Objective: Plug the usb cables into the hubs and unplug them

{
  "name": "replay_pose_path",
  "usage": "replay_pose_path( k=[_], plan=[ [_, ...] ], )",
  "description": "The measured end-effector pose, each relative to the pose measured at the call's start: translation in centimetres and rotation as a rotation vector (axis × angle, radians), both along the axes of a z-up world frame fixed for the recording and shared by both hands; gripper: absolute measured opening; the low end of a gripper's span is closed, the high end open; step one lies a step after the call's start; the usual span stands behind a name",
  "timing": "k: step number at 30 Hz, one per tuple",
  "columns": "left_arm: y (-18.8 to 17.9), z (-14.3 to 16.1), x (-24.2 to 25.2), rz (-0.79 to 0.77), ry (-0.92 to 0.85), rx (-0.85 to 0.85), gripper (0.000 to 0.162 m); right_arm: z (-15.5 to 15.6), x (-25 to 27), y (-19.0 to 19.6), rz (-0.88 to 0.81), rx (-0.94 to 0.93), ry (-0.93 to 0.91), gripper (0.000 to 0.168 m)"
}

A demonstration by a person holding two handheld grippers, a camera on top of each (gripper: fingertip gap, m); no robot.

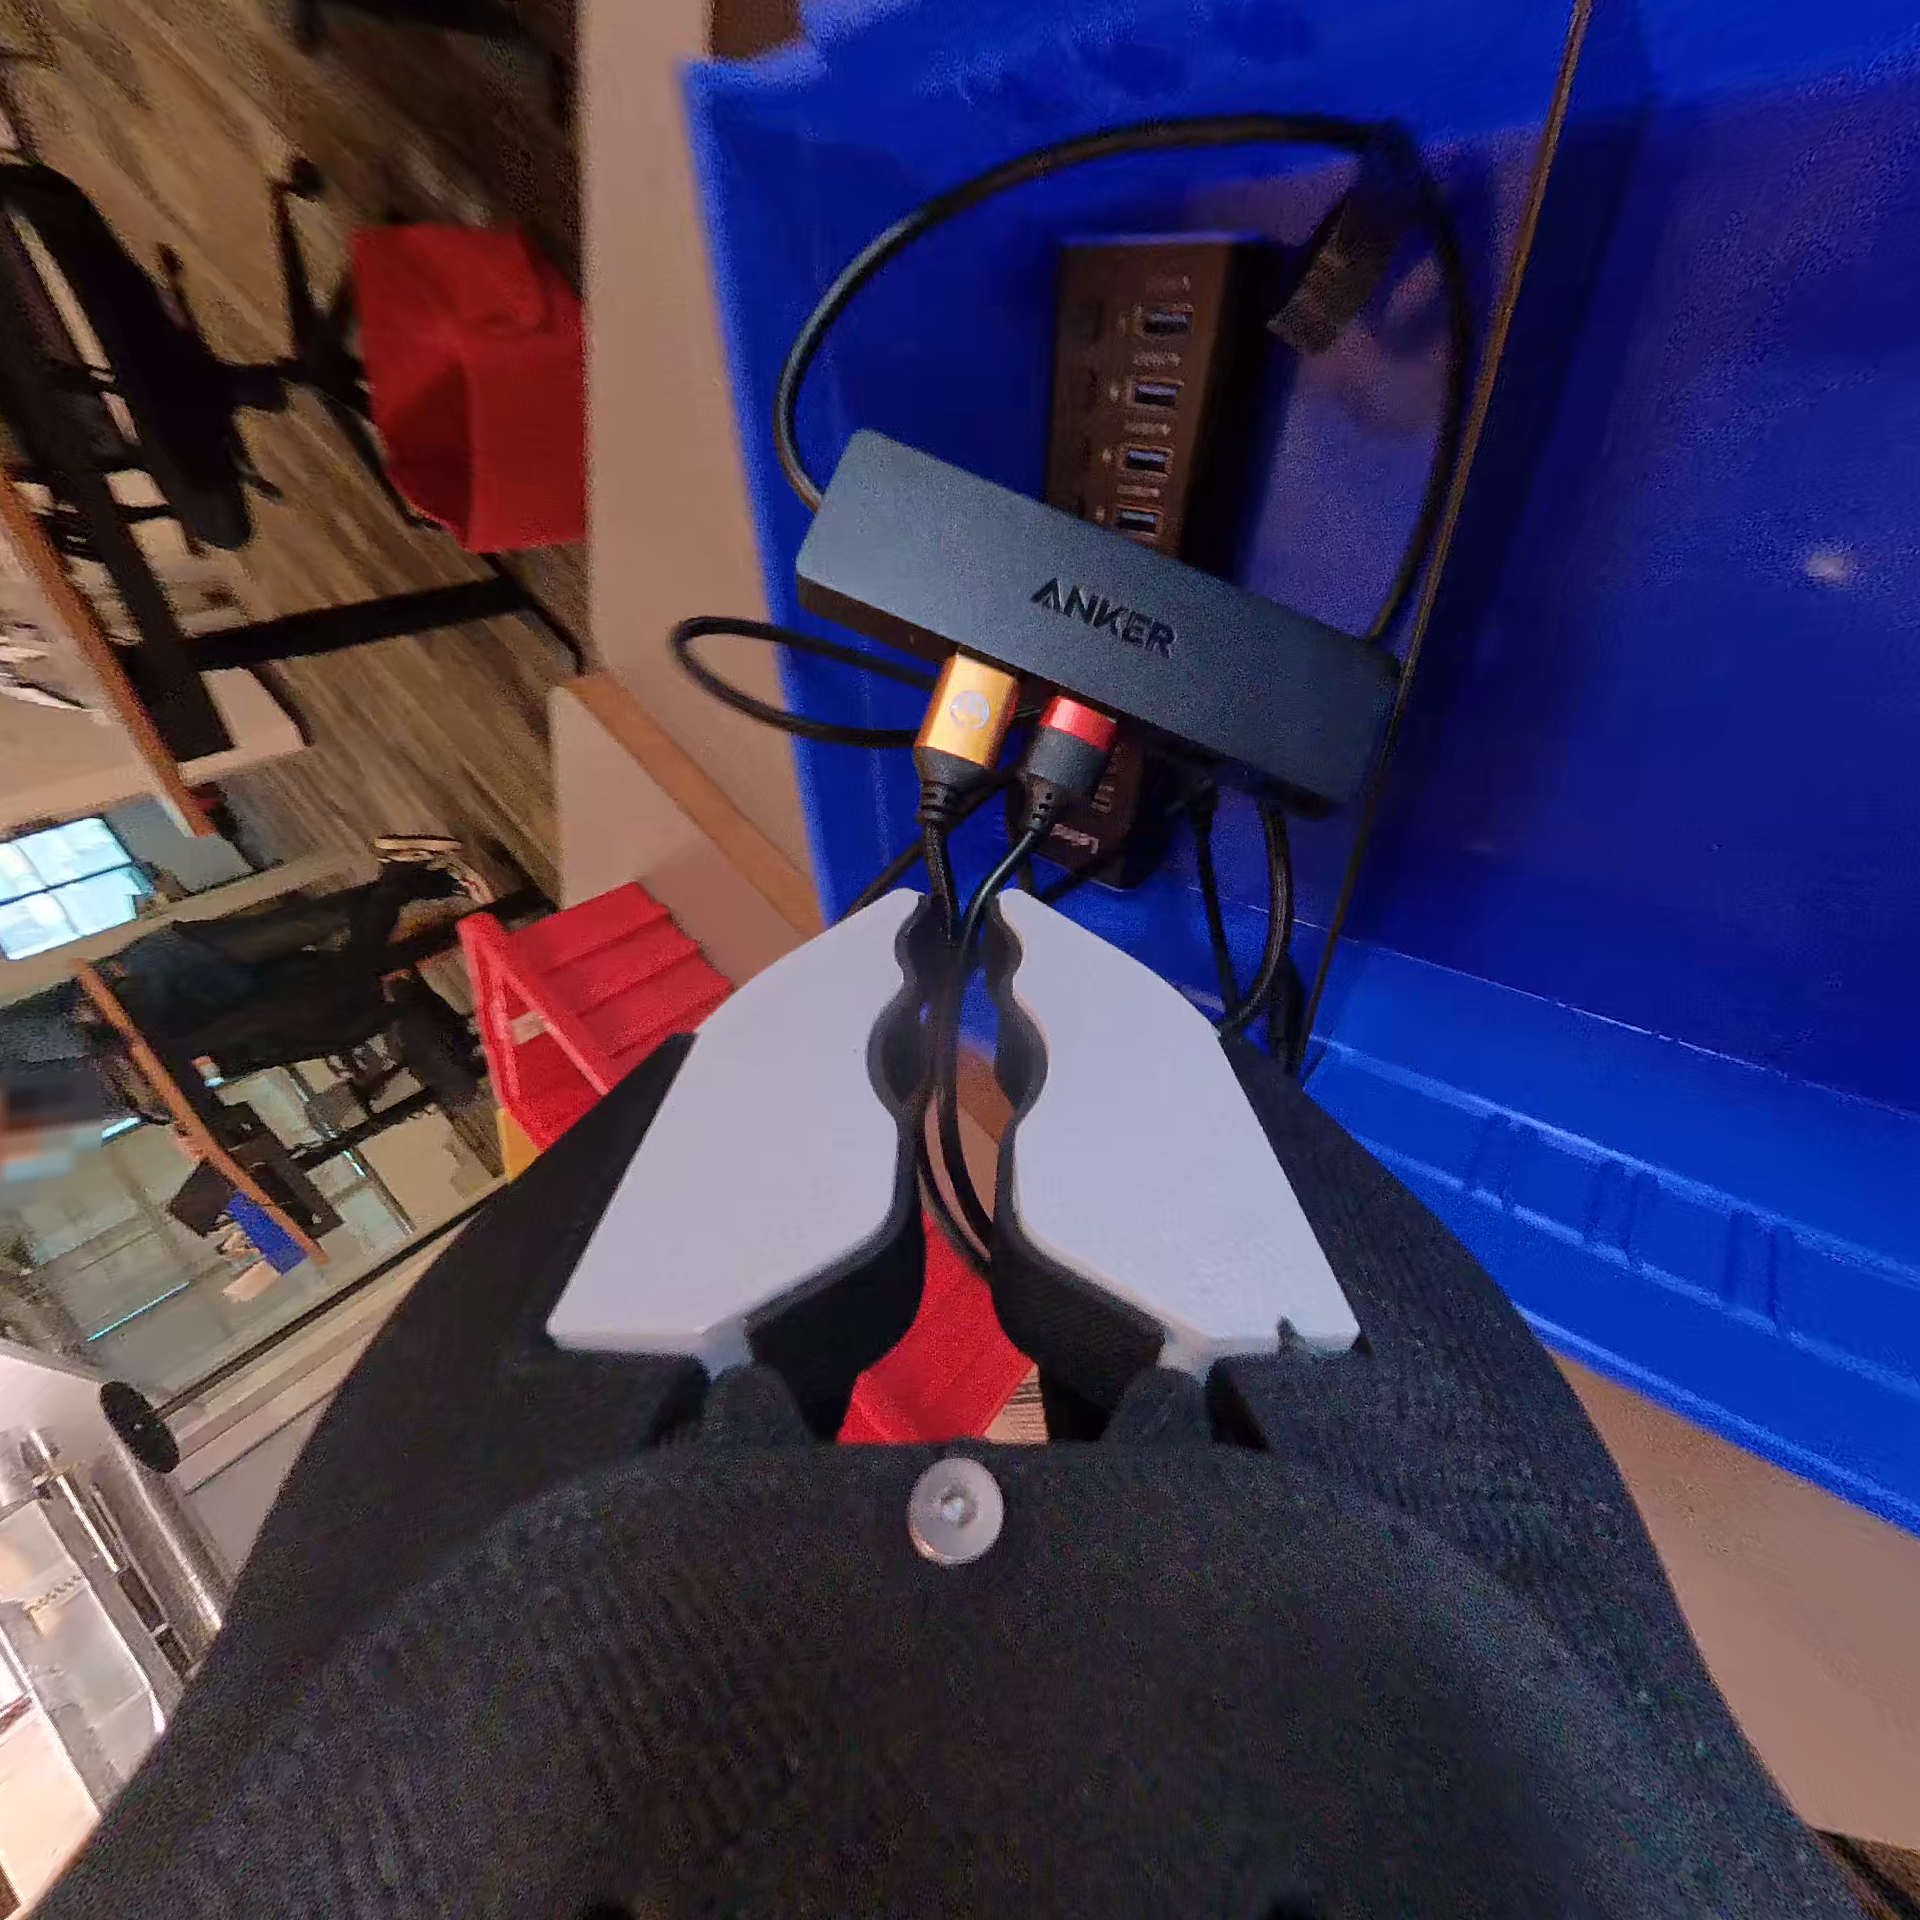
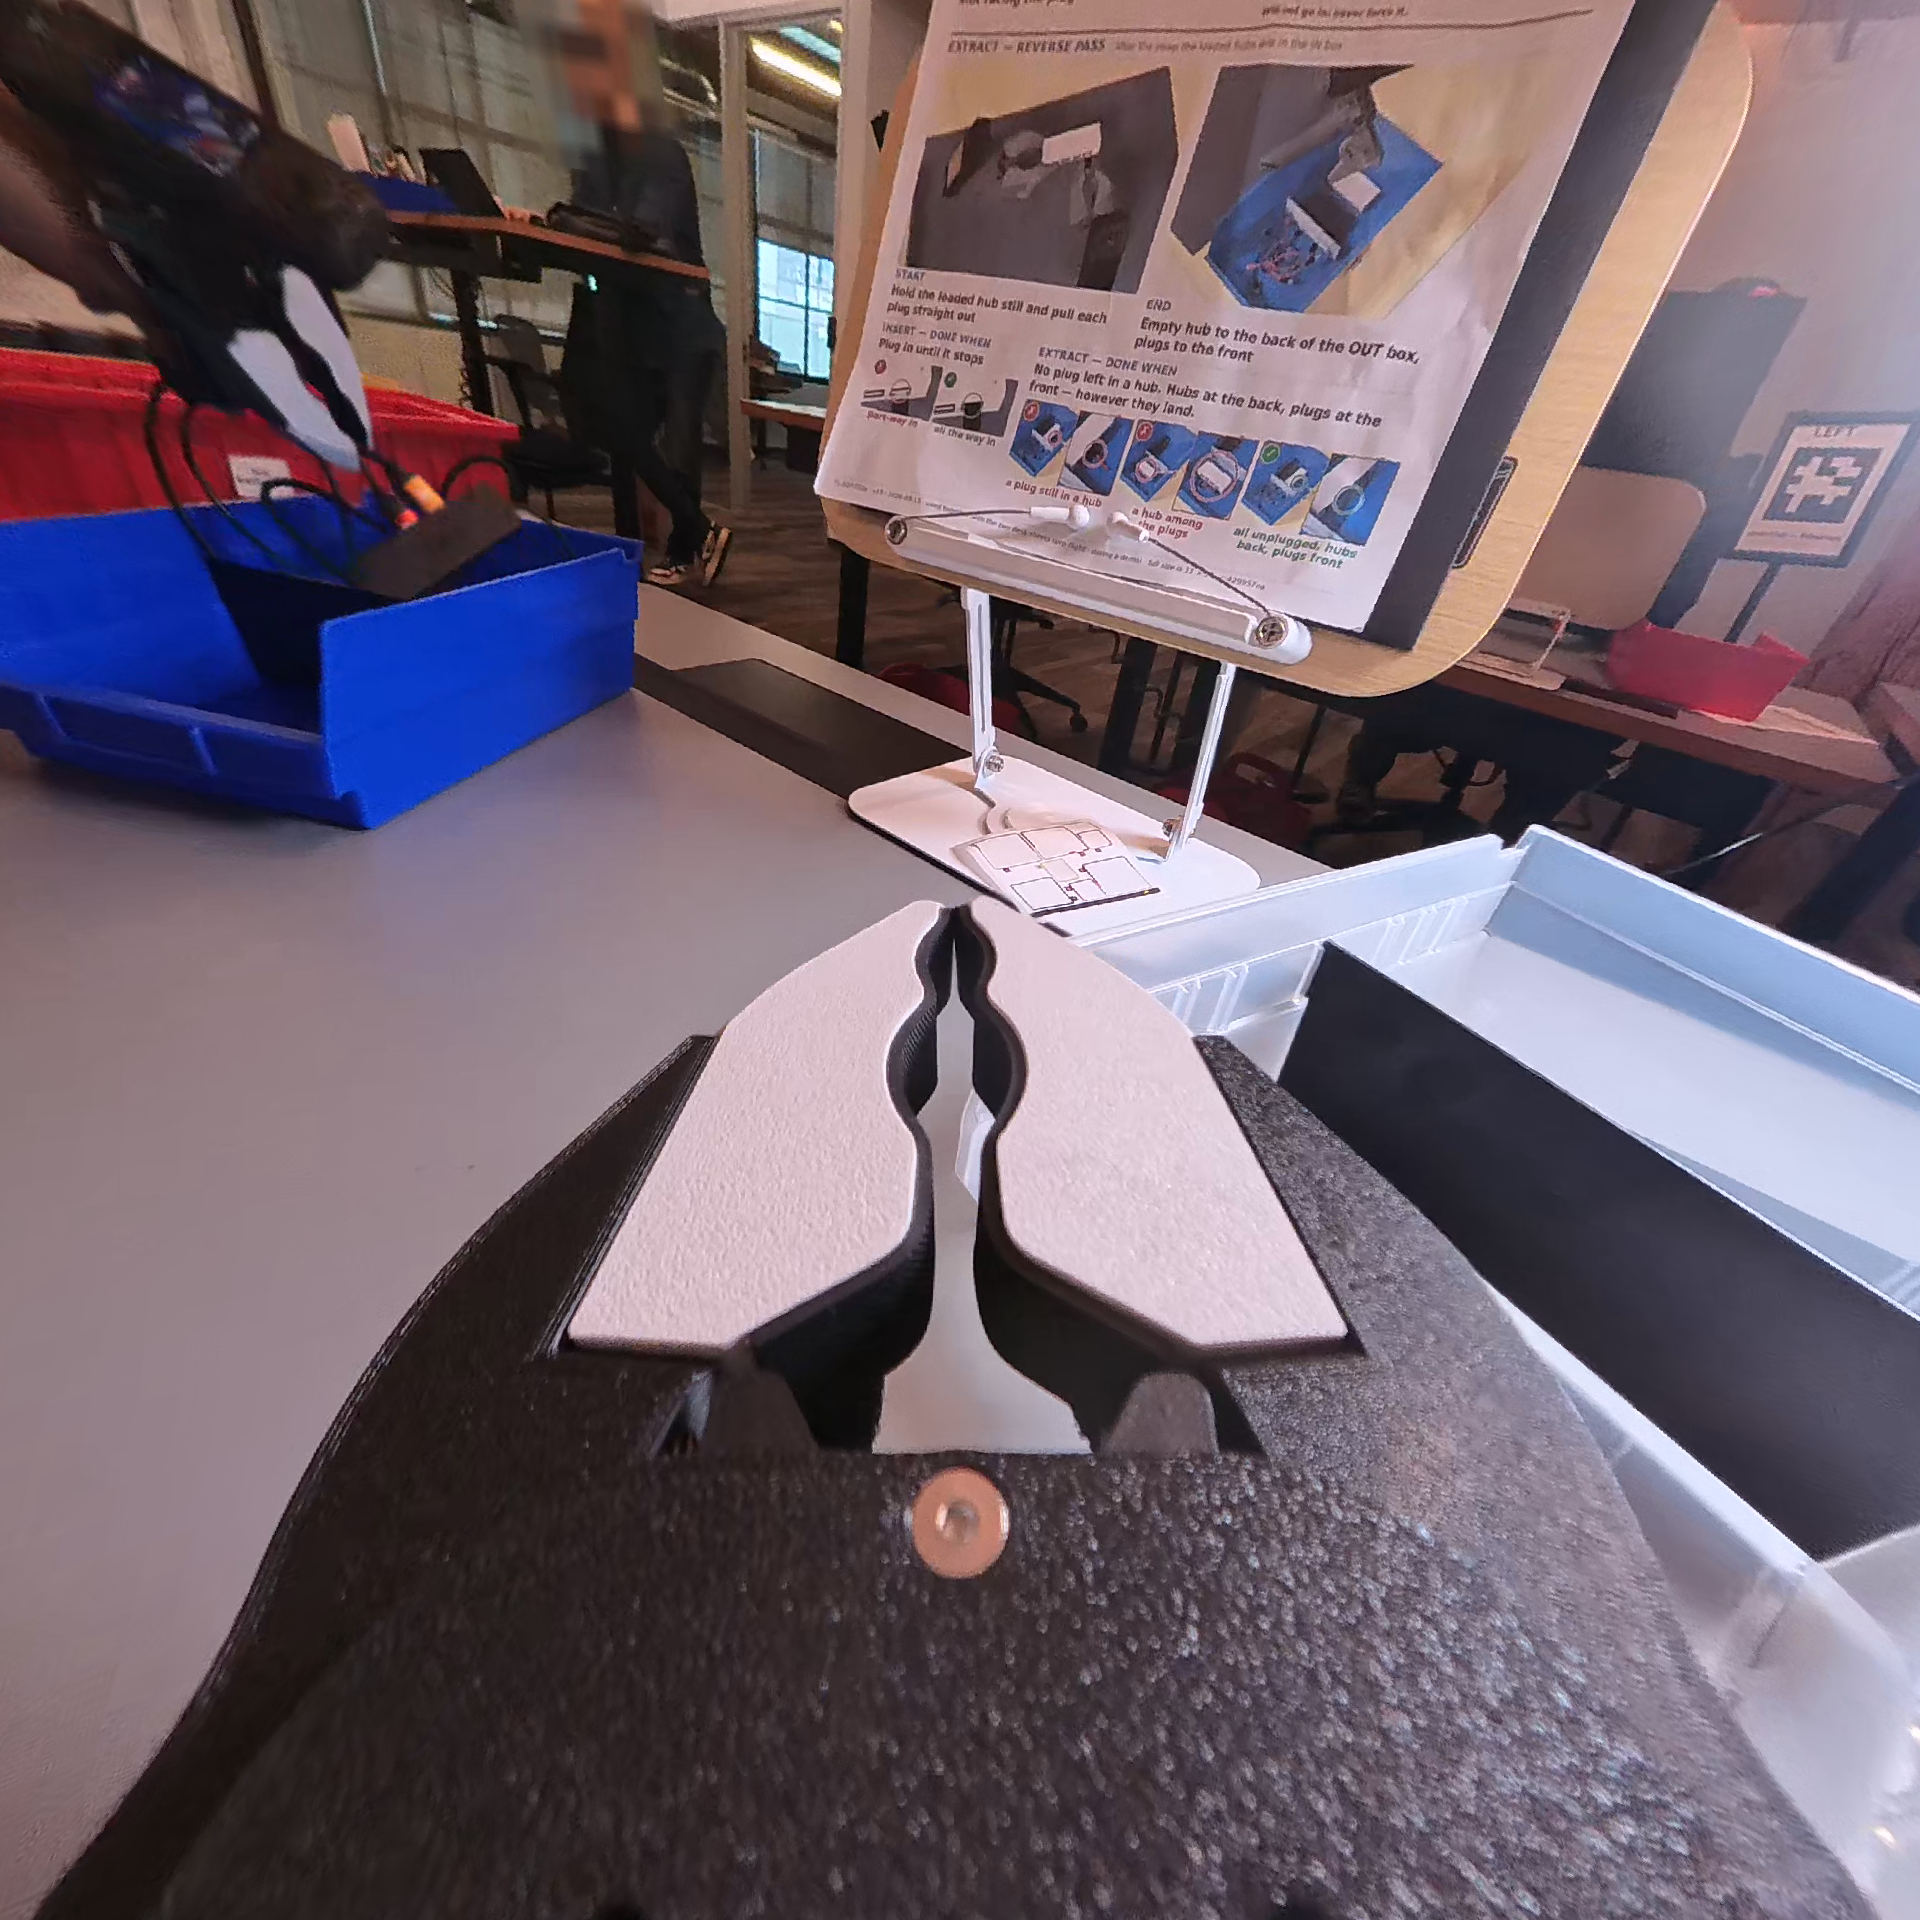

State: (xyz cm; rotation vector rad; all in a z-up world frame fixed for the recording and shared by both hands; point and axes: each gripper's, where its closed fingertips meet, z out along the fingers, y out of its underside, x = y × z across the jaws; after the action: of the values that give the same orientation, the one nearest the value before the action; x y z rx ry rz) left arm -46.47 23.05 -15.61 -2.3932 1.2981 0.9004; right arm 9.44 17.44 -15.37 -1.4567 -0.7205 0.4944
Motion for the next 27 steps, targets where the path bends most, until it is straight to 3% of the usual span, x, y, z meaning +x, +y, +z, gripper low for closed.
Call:
replay_pose_path(
  k=[1, 6, 10, 23, 27],
  plan=[
    [-0.3, 1.3, 0.4, -0.013, -0.005, 0.034, 0.009, 0.0, -0.1, -0.1, 0.004, 0.0, -0.003, 0.001],
    [-2.3, 7.8, 3.7, -0.091, -0.032, 0.235, 0.007, 0.0, -0.9, -0.6, 0.029, 0.009, -0.01, 0.001],
    [-3.7, 11.0, 6.8, -0.147, -0.05, 0.363, 0.007, -0.2, -2.2, -1.4, 0.067, 0.005, -0.02, 0.001],
    [-7.6, 13.1, 14.5, -0.27, -0.149, 0.512, 0.005, -0.9, -8.1, -5.4, 0.214, 0.106, -0.169, 0.002],
    [-9.2, 14.4, 17.3, -0.323, -0.333, 0.554, 0.006, 0.1, -9.9, -6.1, 0.233, 0.145, -0.178, 0.01]
  ],
)
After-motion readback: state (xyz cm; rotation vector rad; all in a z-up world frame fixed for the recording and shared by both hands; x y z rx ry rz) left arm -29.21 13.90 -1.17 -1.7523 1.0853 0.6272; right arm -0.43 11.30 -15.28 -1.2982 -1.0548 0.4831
